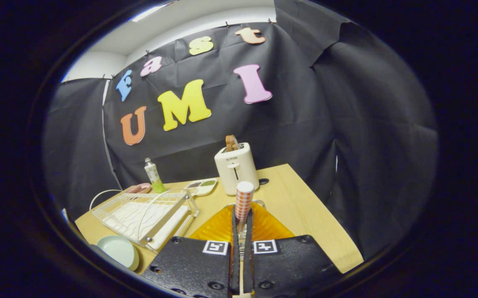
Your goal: Take the plate from the dish rack, then take the spoon from the basket and place it into the plate.
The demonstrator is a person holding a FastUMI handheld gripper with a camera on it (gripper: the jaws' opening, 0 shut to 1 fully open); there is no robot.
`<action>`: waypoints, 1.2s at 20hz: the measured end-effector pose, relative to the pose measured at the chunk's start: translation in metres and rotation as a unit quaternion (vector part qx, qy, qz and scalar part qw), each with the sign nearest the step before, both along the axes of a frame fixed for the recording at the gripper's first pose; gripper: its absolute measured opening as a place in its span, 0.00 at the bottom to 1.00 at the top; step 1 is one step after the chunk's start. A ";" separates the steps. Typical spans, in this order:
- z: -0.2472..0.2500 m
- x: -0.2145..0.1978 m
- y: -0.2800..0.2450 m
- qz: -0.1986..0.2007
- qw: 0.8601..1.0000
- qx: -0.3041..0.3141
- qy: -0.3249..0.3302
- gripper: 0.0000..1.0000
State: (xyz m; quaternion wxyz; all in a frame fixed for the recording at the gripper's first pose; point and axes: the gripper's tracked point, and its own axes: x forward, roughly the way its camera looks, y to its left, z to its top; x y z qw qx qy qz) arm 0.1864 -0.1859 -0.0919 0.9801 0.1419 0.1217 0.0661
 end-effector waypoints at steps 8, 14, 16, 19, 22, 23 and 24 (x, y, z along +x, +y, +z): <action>0.048 -0.002 -0.014 -0.067 0.996 -0.046 -0.021 0.08; 0.113 -0.025 0.000 -0.106 0.988 -0.079 -0.074 0.08; 0.132 -0.038 0.016 -0.104 0.987 -0.088 -0.086 0.09; 0.150 -0.065 0.054 -0.080 0.990 -0.082 -0.088 0.08; 0.161 -0.090 0.090 -0.053 0.993 -0.066 -0.087 0.08; 0.164 -0.099 0.102 -0.046 0.993 -0.063 -0.088 0.08; 0.166 -0.105 0.112 -0.041 0.993 -0.064 -0.088 0.08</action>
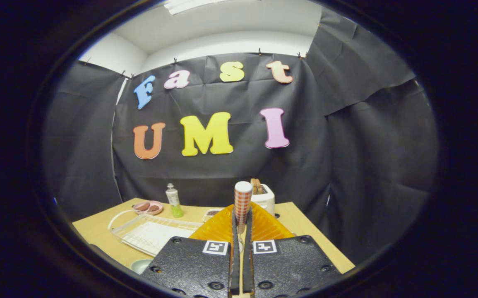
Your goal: Take the plate from the dish rack, then take the spoon from the basket and place it into the plate.
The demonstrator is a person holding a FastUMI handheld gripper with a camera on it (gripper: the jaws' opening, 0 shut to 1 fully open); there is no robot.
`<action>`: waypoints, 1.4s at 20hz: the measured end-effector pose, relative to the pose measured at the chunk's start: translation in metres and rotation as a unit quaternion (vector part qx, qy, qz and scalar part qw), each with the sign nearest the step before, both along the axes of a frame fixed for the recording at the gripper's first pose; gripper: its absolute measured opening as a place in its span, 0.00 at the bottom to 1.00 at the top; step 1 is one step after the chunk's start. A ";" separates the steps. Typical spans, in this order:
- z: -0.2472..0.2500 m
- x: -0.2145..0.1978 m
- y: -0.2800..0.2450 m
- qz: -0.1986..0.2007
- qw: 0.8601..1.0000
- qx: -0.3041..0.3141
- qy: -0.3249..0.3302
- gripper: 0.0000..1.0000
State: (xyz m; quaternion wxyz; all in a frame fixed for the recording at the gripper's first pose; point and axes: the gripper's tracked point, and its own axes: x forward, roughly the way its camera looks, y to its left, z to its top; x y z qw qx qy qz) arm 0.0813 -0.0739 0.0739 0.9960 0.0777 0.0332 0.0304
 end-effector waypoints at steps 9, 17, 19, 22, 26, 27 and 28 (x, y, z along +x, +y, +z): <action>-0.005 -0.063 0.081 0.030 0.999 -0.012 -0.001 0.08; -0.045 -0.085 0.149 0.056 0.998 -0.001 0.029 0.08; -0.069 -0.081 0.167 0.063 0.997 -0.005 0.043 0.08; -0.103 -0.073 0.187 0.062 0.996 -0.009 0.068 0.08; -0.129 -0.065 0.207 0.065 0.993 -0.017 0.093 0.08; -0.132 -0.064 0.208 0.062 0.993 -0.017 0.096 0.08; -0.134 -0.063 0.210 0.061 0.993 -0.018 0.097 0.08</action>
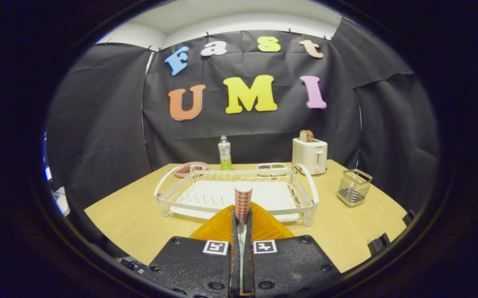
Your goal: Take the plate from the dish rack, then take the spoon from the basket and place it into the plate.
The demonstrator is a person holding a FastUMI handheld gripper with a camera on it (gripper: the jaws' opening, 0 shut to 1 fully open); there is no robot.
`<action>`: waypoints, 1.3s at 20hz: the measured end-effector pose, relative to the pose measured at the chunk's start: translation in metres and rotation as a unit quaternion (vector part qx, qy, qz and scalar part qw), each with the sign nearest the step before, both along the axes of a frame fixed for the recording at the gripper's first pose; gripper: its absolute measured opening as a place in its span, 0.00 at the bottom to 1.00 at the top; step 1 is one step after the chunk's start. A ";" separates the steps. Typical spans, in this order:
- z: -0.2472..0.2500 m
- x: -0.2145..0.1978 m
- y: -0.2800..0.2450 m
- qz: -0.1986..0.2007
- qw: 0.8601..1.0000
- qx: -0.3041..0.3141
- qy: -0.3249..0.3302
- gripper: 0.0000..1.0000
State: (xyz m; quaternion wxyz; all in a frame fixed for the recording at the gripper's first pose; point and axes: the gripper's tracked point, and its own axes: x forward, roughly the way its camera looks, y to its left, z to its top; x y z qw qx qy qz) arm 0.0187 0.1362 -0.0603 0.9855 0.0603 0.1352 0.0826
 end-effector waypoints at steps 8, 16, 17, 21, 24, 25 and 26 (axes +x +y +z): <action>-0.015 0.004 0.011 0.007 1.000 -0.005 0.017 0.13; -0.005 0.008 -0.010 -0.030 0.999 -0.037 -0.011 0.62; 0.000 0.008 -0.012 -0.033 0.998 -0.041 -0.019 0.69; 0.014 0.010 -0.025 -0.054 0.997 -0.040 -0.042 0.88; 0.017 0.005 -0.022 -0.053 0.996 -0.045 -0.053 0.95; 0.018 0.002 -0.020 -0.052 0.996 -0.046 -0.057 0.97; 0.021 0.000 -0.020 -0.052 0.996 -0.046 -0.062 0.98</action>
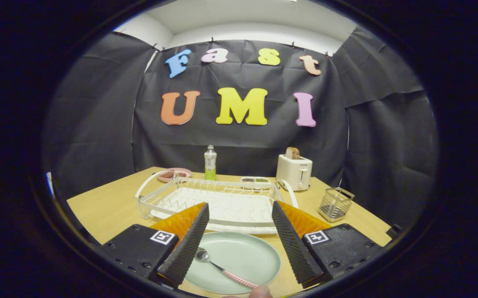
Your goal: Take the plate from the dish rack, then take the spoon from the basket and place it into the plate.
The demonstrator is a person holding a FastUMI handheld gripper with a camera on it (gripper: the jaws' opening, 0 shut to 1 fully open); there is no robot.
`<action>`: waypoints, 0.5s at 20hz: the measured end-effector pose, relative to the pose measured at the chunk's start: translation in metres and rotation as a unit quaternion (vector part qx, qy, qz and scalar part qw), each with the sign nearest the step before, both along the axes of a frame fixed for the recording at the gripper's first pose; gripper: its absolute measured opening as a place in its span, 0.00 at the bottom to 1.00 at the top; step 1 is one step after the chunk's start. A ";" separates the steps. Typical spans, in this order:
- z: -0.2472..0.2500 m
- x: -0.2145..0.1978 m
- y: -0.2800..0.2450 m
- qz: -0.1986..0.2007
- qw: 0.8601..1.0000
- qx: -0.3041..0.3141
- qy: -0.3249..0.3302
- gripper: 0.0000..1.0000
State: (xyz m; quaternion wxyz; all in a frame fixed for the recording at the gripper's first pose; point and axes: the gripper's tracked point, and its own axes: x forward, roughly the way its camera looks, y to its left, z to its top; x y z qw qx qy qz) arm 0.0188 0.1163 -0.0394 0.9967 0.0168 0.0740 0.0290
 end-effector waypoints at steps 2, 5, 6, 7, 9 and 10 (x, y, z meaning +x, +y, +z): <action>0.006 -0.006 0.002 0.001 1.000 -0.002 -0.010 0.99; 0.018 -0.018 -0.002 -0.010 0.999 -0.005 -0.033 1.00; 0.024 -0.019 -0.009 -0.028 0.999 -0.002 -0.045 1.00; 0.029 -0.023 -0.013 -0.042 0.997 0.002 -0.057 1.00; 0.029 -0.030 -0.007 -0.050 0.996 0.001 -0.071 1.00; 0.029 -0.034 -0.005 -0.049 0.996 0.004 -0.076 1.00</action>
